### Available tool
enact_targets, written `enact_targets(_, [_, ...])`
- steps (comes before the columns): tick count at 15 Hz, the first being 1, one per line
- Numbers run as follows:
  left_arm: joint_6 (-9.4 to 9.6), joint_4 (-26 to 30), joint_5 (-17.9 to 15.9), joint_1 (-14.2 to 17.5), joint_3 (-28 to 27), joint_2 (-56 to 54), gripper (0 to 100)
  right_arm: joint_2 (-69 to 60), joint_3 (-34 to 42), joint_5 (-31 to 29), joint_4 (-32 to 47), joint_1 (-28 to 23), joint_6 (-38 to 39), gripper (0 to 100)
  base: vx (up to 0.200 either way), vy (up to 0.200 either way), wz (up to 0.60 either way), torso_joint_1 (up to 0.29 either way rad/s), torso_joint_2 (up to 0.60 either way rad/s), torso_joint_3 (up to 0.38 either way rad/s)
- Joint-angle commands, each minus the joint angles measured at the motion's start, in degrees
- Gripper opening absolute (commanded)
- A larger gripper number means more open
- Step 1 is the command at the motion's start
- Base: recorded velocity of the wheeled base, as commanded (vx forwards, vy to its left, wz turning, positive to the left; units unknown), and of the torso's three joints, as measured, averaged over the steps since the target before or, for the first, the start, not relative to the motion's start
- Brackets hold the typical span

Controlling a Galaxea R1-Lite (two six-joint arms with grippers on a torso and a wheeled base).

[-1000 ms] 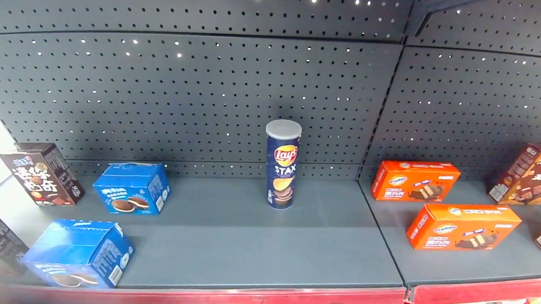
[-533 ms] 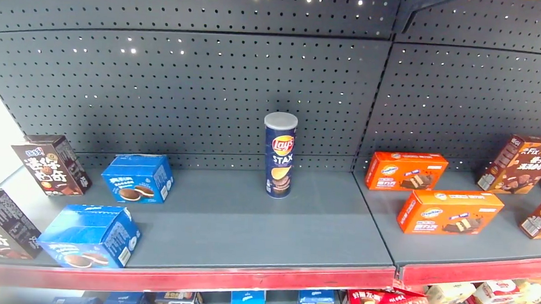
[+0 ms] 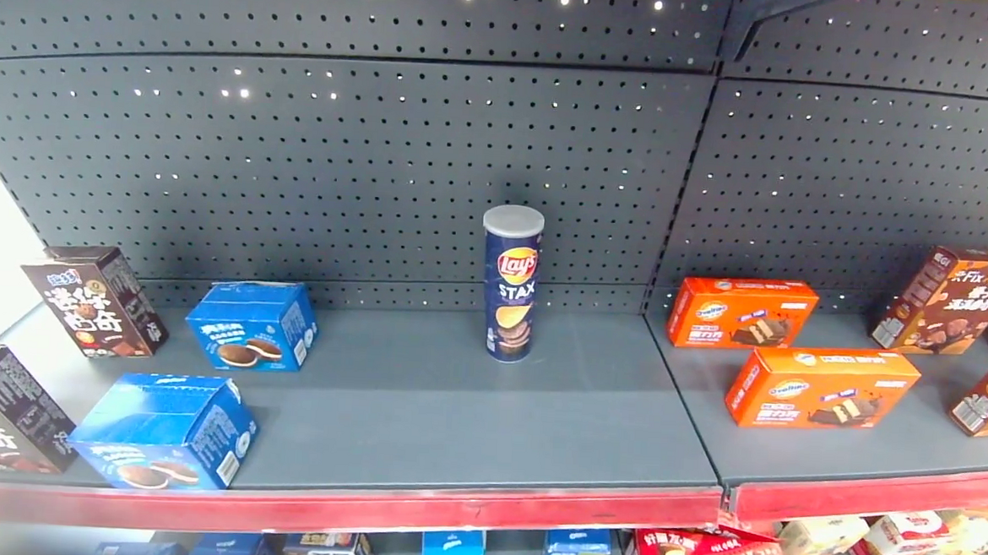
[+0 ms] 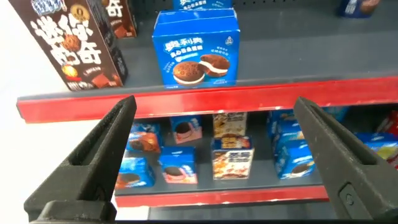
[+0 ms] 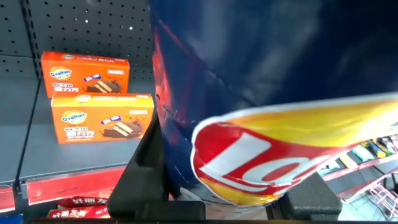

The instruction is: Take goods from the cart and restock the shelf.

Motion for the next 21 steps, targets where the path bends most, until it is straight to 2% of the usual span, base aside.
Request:
enact_targets(1, [1.4,-0.02,-0.51,-0.01,0.0,0.05,100,0.19,0.08,-0.02,-0.04,0.06,0.01,0,0.0,-0.2,0.0,0.002,0.01,0.002])
enact_targets(4, [1.31,-0.02,-0.68,-0.01,0.0,0.05,100,0.19,0.35,-0.02,-0.04,0.15,0.01,0,0.0,-0.2,0.0,0.002,0.0,0.001])
enact_targets(12, [0.52,0.07,-0.51,-0.01,0.0,0.05,100,0.28,0.52,0.77,0.05,0.15,0.01,0,0.0,0.0,0.0,0.0,0.0,0.0])
enact_targets(18, [-1.32,0.07,-0.24,-0.01,0.0,0.05,100,0.1,0.87,0.77,-0.04,0.15,0.01,0,0.0,0.0,0.0,0.0,0.0,0.0])
enact_targets(19, [-2.38,0.07,-0.24,-0.01,0.0,0.05,100,0.19,0.96,0.77,-0.04,0.15,-0.08,0,0.2,0.0,0.0,-0.002,0.0,0.002])
enact_targets(21, [-3.17,0.07,-0.33,-0.01,0.0,0.05,100,0.19,0.87,0.77,-0.04,0.15,0.01,0,0.2,0.0,0.0,-0.007,0.0,0.005])
